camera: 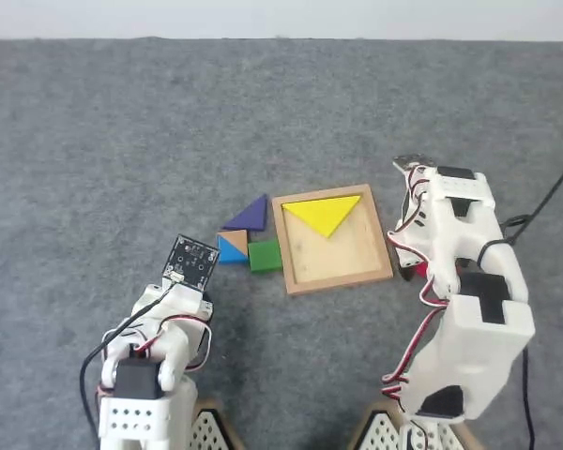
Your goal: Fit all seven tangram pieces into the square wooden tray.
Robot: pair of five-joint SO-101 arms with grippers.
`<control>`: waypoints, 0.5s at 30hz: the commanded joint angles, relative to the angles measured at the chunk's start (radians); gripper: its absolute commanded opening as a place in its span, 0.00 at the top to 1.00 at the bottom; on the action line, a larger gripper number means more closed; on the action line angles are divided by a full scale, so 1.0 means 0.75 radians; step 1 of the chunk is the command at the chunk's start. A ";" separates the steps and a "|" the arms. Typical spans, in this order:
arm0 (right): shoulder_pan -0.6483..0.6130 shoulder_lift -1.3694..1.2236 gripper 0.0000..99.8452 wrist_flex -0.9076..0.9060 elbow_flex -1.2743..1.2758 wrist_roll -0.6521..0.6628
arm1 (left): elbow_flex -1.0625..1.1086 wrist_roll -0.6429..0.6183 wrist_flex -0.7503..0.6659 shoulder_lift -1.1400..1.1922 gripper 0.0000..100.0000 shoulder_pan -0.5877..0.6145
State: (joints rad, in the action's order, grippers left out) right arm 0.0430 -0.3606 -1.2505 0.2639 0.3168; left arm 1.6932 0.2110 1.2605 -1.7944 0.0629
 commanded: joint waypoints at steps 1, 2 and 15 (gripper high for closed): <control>0.028 -0.013 0.67 0.066 -0.059 -0.070 | -0.013 -0.006 0.008 -0.031 0.94 -0.006; 0.028 -0.013 0.67 0.064 -0.059 -0.078 | -0.013 -0.006 0.008 -0.031 0.94 -0.006; 0.028 -0.009 0.81 0.066 -0.068 -0.086 | -0.013 -0.006 0.008 -0.031 0.94 -0.006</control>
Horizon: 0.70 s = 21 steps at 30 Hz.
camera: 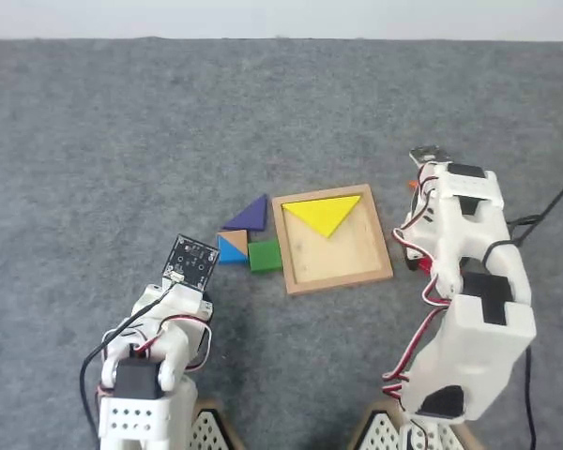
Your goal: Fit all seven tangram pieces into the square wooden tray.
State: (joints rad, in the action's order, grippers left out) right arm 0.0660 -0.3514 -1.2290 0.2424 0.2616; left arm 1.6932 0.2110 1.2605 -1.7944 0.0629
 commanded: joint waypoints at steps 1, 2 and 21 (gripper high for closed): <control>-0.003 -0.019 0.81 0.038 -0.039 -0.012 | -0.013 -0.006 0.008 -0.031 0.94 -0.006; -0.005 -0.011 0.82 0.038 -0.039 -0.012 | -0.013 -0.006 0.008 -0.031 0.94 -0.006; -0.238 0.398 0.82 -0.069 -0.029 0.002 | -0.013 -0.006 0.008 -0.031 0.94 -0.006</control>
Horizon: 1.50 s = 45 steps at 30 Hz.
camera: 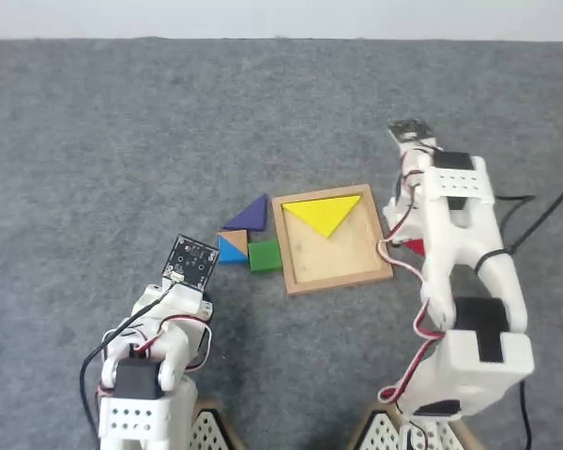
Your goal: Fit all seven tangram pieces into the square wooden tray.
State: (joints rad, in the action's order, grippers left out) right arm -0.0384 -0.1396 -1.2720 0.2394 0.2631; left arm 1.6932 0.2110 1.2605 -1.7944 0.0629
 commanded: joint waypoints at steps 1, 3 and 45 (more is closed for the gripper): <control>-0.132 0.124 0.82 -0.011 -0.029 0.014 | -0.013 -0.006 0.008 -0.031 0.94 -0.006; -0.195 0.136 0.82 -0.009 -0.033 0.065 | -0.013 -0.006 0.008 -0.031 0.94 -0.006; -0.695 0.134 0.80 0.161 0.184 1.991 | -0.013 -0.006 0.008 -0.031 0.94 -0.006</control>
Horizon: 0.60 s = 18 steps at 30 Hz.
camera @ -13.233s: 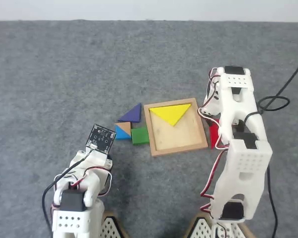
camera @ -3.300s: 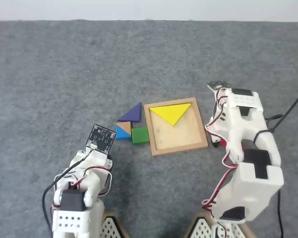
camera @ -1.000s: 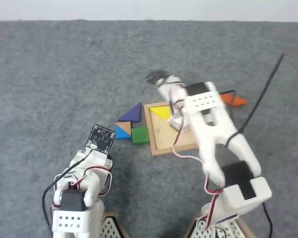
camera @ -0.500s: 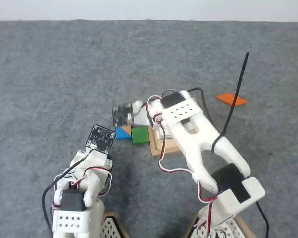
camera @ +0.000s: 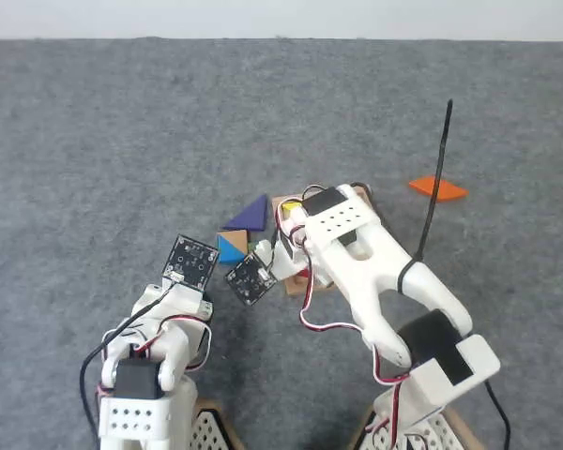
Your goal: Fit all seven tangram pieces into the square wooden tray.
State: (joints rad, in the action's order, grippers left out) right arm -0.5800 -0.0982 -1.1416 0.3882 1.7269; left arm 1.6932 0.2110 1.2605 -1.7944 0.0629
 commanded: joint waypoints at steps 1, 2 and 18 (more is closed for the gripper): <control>0.038 0.079 0.77 -0.013 -0.014 0.039 | -0.013 -0.006 0.008 -0.031 0.94 -0.006; 0.052 0.079 0.75 -0.013 -0.014 0.041 | -0.013 -0.006 0.008 -0.031 0.94 -0.006; 0.085 0.091 0.65 -0.026 -0.051 0.082 | -0.013 -0.006 0.008 -0.031 0.94 -0.006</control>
State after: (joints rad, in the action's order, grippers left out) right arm -0.5324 -0.0982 -1.1477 0.3867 1.7699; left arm 1.6932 0.2110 1.2605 -1.7944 0.0629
